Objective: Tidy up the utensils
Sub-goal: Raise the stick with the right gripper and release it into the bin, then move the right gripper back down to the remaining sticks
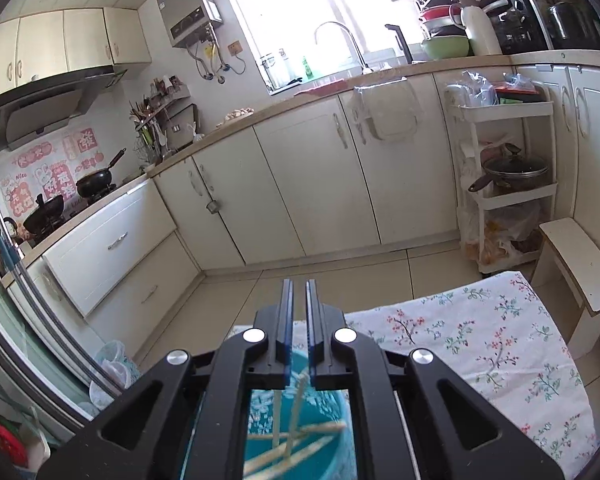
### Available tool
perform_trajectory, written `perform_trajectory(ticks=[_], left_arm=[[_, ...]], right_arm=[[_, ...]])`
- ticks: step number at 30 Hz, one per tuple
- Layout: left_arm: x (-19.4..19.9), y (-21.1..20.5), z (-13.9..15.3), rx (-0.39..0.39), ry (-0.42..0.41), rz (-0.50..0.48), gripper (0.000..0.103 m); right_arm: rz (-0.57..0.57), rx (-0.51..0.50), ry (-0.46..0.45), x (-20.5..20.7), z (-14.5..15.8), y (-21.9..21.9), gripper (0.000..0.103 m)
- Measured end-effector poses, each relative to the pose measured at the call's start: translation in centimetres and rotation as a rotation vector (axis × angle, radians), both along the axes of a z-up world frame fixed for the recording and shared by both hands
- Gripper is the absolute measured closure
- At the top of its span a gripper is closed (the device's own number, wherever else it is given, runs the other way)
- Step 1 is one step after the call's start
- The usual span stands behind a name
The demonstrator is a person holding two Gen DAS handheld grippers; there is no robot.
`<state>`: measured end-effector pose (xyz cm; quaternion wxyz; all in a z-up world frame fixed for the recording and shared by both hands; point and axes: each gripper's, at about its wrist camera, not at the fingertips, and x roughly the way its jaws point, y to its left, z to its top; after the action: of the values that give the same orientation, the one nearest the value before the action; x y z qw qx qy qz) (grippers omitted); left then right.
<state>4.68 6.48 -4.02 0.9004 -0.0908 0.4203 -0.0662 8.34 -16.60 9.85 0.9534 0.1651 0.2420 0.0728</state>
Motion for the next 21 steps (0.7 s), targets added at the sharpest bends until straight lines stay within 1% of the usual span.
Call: perform_trajectory(ticks=[1,4,7,8,10,13,16,19,21], left_arm=[[-0.1,0.0,0.0,0.001,0.000,0.000,0.015],[-0.1,0.1,0.0,-0.001,0.002,0.005,0.015],[0.0,0.1,-0.1,0.002,0.008,0.008,0.015],[0.0,0.1,0.0,0.002,0.006,0.009,0.015],[-0.1,0.3,0.0,-0.004,0.001,0.014,0.015],[-0.4,0.9,0.2,-0.026,-0.013,0.028,0.016],[-0.7,1.6,0.4,-0.052,-0.028,0.042,0.016],[-0.8,2.3,0.5,-0.086,-0.039,0.056,0.016],[-0.9,2.6,0.5,-0.104,-0.043,0.062,0.016]], right_arm=[[-0.001,0.003,-0.002,-0.7,0.1,-0.3,0.086],[-0.017,0.016,0.003,-3.8,0.1,-1.4,0.081],[-0.030,0.015,0.030,-6.9,-0.9,-1.9,0.079],[-0.030,0.014,0.050,-7.7,-1.6,-1.9,0.079],[-0.023,0.009,0.120,-9.5,-3.7,-1.7,0.079],[-0.008,0.007,0.225,-11.1,-7.1,-0.8,0.079],[0.014,-0.006,0.303,-12.1,-9.9,0.5,0.078],[0.042,-0.031,0.352,-12.7,-11.8,1.9,0.079],[0.058,-0.054,0.368,-12.8,-12.5,2.6,0.079]])
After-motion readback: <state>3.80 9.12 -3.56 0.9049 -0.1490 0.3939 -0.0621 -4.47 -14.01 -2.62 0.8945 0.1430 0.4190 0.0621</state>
